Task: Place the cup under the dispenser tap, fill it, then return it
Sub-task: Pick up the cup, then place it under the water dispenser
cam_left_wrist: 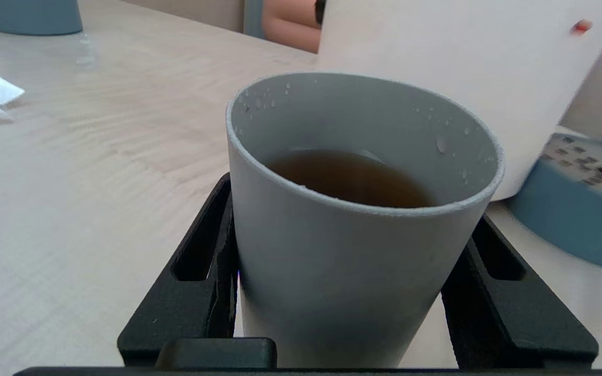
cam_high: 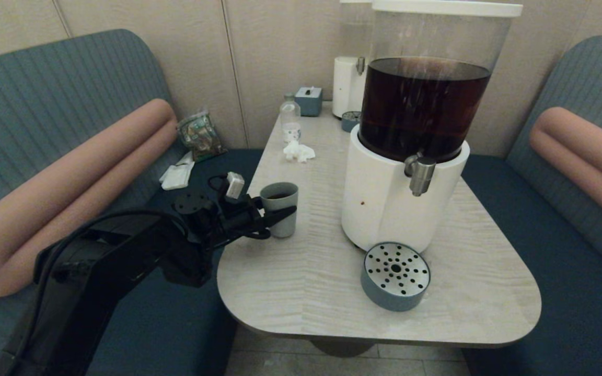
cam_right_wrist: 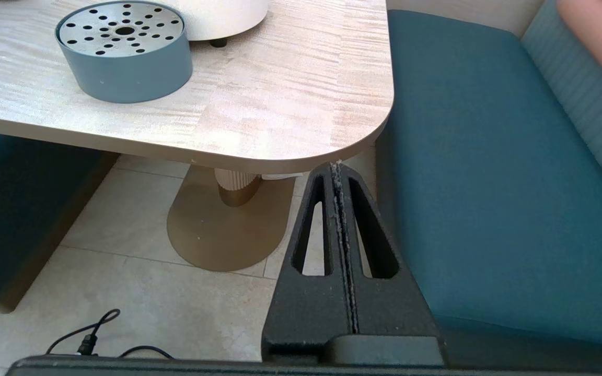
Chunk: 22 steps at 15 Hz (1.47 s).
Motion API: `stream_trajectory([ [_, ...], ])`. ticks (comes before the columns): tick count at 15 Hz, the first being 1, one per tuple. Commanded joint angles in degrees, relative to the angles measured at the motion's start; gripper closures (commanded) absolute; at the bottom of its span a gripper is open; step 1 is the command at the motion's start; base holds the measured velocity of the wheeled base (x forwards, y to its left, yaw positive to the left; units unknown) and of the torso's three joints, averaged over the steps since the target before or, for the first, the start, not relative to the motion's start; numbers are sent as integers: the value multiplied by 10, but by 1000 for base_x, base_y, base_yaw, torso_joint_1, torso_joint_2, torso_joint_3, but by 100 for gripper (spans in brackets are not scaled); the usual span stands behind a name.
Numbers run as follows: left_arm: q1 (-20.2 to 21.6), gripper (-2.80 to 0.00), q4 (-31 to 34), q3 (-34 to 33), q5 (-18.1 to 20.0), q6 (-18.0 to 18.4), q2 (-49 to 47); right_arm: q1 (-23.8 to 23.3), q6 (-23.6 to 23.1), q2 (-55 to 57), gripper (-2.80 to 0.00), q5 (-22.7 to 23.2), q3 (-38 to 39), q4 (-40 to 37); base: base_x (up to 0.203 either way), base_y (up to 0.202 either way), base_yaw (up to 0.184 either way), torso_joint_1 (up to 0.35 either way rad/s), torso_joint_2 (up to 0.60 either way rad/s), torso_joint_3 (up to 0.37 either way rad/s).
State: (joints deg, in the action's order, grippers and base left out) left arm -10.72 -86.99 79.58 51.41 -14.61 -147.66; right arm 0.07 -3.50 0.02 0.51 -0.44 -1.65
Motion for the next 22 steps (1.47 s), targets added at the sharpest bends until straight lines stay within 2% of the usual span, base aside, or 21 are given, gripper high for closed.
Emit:
stream_trajectory([
  [1,0,0,-7,-40,3,1,47,0,0,-2,0,0,0,0,0,0,0,0,0,0],
  [4,0,0,-7,-86,3,10,90,0,0,-1,0,0,0,0,0,0,0,0,0,0],
  [8,-7,0,-7,-183,4,31,153,0,0,-2,0,0,0,0,0,0,0,0,0,0],
  [13,-57,0,-7,-252,-2,36,222,0,0,-1,0,0,0,0,0,0,0,0,0,0],
  [22,-178,0,-7,-242,-69,19,229,0,0,-2,0,0,0,0,0,0,0,0,0,0],
])
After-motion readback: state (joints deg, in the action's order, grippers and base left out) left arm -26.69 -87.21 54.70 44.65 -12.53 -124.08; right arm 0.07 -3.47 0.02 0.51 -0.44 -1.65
